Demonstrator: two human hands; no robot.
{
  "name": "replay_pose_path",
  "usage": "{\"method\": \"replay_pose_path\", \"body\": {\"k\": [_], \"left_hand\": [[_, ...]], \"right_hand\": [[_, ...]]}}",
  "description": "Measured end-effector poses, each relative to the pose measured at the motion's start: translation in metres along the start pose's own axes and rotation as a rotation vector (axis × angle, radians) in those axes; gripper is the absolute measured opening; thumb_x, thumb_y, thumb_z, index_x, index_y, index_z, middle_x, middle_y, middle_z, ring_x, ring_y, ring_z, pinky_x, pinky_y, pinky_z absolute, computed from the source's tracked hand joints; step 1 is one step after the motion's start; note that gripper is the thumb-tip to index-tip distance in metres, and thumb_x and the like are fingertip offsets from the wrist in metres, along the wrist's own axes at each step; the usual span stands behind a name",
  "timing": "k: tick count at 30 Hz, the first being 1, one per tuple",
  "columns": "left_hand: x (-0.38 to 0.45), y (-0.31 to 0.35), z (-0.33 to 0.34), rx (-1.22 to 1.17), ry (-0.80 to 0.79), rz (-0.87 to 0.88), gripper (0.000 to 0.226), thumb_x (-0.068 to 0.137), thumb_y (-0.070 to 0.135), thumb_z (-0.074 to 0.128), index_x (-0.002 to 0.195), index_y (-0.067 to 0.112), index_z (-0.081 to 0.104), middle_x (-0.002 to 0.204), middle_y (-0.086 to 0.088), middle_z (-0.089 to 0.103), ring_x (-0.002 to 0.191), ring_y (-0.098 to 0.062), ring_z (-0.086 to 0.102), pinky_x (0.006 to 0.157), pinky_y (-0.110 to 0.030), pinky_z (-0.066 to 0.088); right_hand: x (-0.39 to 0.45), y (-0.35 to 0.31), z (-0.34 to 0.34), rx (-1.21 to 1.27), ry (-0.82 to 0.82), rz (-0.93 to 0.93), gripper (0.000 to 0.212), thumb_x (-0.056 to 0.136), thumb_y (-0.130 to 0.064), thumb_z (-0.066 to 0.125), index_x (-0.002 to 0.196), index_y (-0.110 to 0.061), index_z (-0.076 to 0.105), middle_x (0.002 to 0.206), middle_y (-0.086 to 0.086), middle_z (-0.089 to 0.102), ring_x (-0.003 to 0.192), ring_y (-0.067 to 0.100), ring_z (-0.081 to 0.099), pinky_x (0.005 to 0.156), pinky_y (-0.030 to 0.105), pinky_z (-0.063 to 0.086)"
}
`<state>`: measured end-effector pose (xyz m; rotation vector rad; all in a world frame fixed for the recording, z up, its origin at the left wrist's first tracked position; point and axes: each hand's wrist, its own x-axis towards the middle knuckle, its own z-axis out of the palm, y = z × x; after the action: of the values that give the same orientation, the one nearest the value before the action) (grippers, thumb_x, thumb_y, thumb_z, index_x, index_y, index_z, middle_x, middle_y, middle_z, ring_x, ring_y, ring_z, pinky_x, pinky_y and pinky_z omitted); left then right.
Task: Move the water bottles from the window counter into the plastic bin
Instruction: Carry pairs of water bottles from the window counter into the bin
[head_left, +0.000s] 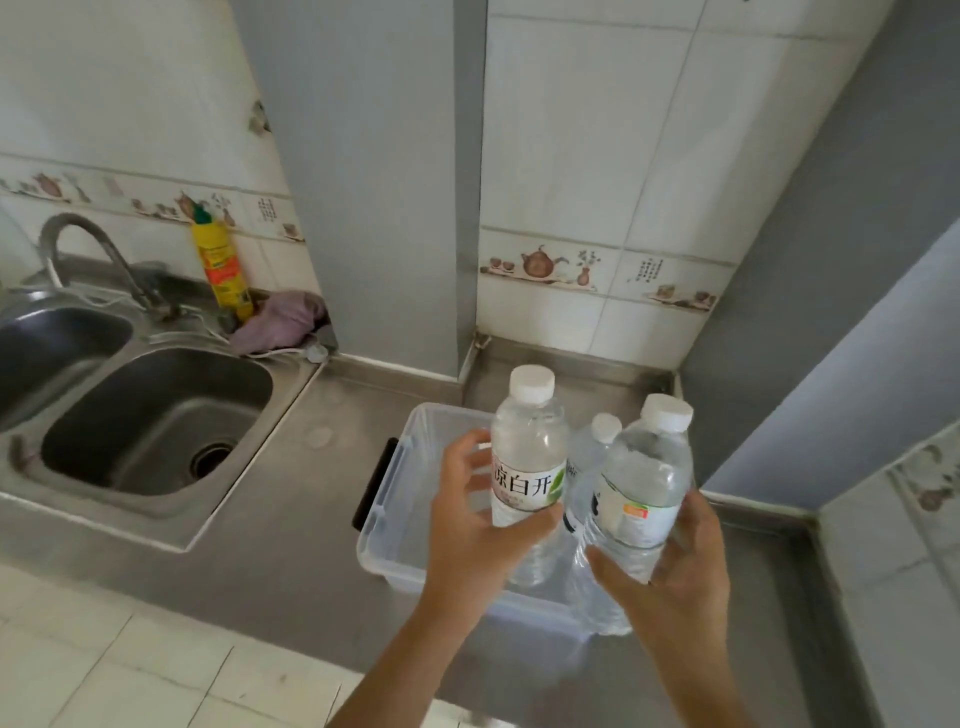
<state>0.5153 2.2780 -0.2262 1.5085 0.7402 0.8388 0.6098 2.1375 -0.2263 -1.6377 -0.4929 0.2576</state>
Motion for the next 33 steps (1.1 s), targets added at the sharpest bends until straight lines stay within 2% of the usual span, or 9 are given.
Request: {"method": "replay_pose_path", "body": {"k": [7,10,15,18,21,23,25,28,33], "left_hand": [[-0.001,-0.038,0.008,0.047,-0.104,-0.013,0.079,0.052,0.025,0.092,0.113,0.049,0.047,0.114,0.029,0.058,0.110,-0.006,0.060,0.087,-0.023,0.055],[-0.003,-0.058,0.010,0.078,-0.152,-0.065,0.082,0.051,0.027,0.092,0.112,0.054,0.044,0.112,0.031,0.055,0.113,-0.005,0.056,0.093,-0.024,0.053],[-0.008,-0.077,0.011,0.139,-0.276,-0.109,0.085,0.055,0.007,0.094,0.116,0.035,0.041,0.110,0.032,0.054,0.110,0.004,0.054,0.092,-0.015,0.048],[-0.006,-0.080,0.010,0.188,-0.318,-0.105,0.086,0.054,0.015,0.094,0.116,0.037,0.038,0.115,0.019,0.053,0.109,0.005,0.055,0.088,-0.013,0.049],[-0.005,-0.082,0.009,0.257,-0.372,-0.117,0.084,0.053,0.033,0.092,0.113,0.050,0.035,0.115,0.023,0.054,0.110,-0.002,0.058,0.090,-0.027,0.056],[-0.006,-0.082,0.009,0.301,-0.390,-0.116,0.082,0.054,0.036,0.090,0.113,0.050,0.034,0.118,0.019,0.052,0.109,-0.002,0.058,0.090,-0.029,0.056],[-0.006,-0.082,0.011,0.342,-0.369,-0.102,0.080,0.054,0.038,0.088,0.113,0.044,0.035,0.117,0.019,0.049,0.109,-0.002,0.055,0.088,-0.019,0.052],[-0.006,-0.080,0.012,0.381,-0.320,-0.090,0.079,0.047,0.049,0.084,0.110,0.040,0.036,0.116,0.015,0.049,0.110,-0.005,0.052,0.087,-0.013,0.044],[-0.011,-0.080,0.006,0.464,-0.312,-0.045,0.081,0.049,0.056,0.085,0.113,0.043,0.037,0.118,0.014,0.050,0.112,-0.007,0.052,0.088,-0.015,0.043]], "right_hand": [[0.011,0.046,0.013,-0.089,-0.076,-0.034,0.078,0.045,-0.003,0.086,0.115,0.005,0.053,0.105,0.014,0.066,0.096,0.010,0.066,0.077,0.011,0.050],[0.004,0.066,0.013,-0.119,-0.055,0.016,0.078,0.046,-0.003,0.090,0.111,-0.024,0.054,0.102,0.002,0.066,0.096,0.008,0.064,0.076,0.012,0.052],[-0.004,0.082,0.009,-0.283,-0.018,-0.071,0.098,0.045,-0.001,0.092,0.104,-0.060,0.041,0.104,-0.011,0.059,0.096,-0.007,0.058,0.080,0.011,0.050],[-0.005,0.083,0.004,-0.347,-0.076,-0.024,0.070,0.047,-0.031,0.091,0.100,-0.048,0.049,0.099,-0.017,0.062,0.089,-0.001,0.061,0.078,0.025,0.054],[-0.008,0.080,0.000,-0.405,-0.013,-0.161,0.070,0.047,-0.042,0.086,0.107,-0.042,0.051,0.101,-0.014,0.061,0.095,-0.005,0.056,0.080,0.012,0.046],[-0.009,0.075,-0.001,-0.419,0.009,-0.220,0.071,0.048,-0.046,0.083,0.111,-0.041,0.051,0.105,-0.026,0.057,0.100,-0.011,0.052,0.083,0.006,0.043],[-0.007,0.075,-0.001,-0.465,0.007,-0.303,0.072,0.046,-0.038,0.086,0.109,-0.035,0.052,0.103,-0.027,0.055,0.095,-0.001,0.057,0.082,0.015,0.049],[-0.005,0.075,-0.002,-0.548,-0.056,-0.284,0.076,0.047,-0.040,0.091,0.113,-0.028,0.054,0.101,-0.009,0.062,0.092,0.018,0.064,0.071,0.032,0.057],[-0.011,0.069,-0.005,-0.611,-0.090,-0.247,0.078,0.058,-0.062,0.070,0.125,-0.027,0.051,0.114,-0.018,0.051,0.106,0.003,0.054,0.080,0.009,0.036]]}}
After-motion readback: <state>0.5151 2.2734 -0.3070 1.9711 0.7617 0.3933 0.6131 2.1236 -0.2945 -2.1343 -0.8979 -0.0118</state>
